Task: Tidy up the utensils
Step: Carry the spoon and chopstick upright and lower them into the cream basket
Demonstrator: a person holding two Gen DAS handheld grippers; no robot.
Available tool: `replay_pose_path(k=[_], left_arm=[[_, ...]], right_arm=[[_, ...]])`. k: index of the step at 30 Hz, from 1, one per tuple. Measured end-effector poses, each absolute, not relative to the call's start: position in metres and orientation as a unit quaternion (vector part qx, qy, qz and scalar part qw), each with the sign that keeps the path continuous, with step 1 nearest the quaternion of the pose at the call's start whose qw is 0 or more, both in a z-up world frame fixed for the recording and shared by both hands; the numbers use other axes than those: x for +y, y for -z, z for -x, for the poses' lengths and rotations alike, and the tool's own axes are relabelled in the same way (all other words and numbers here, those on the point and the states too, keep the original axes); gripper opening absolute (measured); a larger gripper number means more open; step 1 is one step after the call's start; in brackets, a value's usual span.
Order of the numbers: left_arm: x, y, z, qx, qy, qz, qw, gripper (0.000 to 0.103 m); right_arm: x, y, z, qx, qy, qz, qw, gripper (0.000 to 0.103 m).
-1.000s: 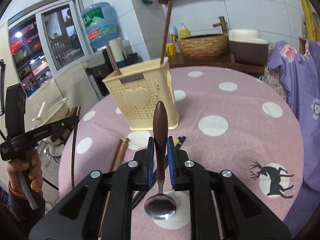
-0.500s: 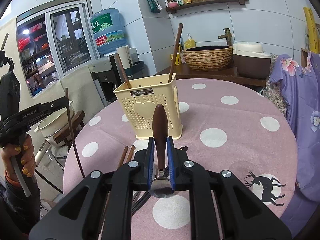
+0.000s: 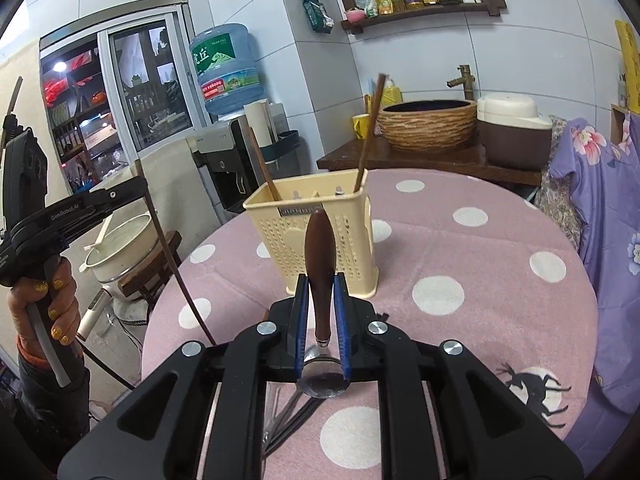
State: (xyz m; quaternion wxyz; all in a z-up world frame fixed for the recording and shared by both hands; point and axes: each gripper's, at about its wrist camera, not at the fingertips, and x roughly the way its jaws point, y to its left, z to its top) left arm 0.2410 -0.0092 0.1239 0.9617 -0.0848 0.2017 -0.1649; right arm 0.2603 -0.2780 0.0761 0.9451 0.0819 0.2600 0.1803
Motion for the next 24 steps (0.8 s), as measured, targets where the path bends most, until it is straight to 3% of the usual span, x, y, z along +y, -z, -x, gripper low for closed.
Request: replay_pose_path(k=[14, 19, 24], left_arm=[[-0.031, -0.236, -0.302, 0.124, 0.16, 0.099, 0.974, 0.008], [-0.042, -0.231, -0.334, 0.112, 0.118, 0.092, 0.982, 0.008], [-0.046, -0.203, -0.349, 0.124, 0.099, 0.084, 0.984, 0.008]], right_arm=[[-0.224, -0.198, -0.325, 0.15, -0.159, -0.002, 0.976, 0.013], [-0.216, -0.195, -0.361, 0.142, -0.134, -0.017, 0.981, 0.013], [-0.211, -0.159, -0.393, 0.167, -0.113, -0.025, 0.979, 0.013]])
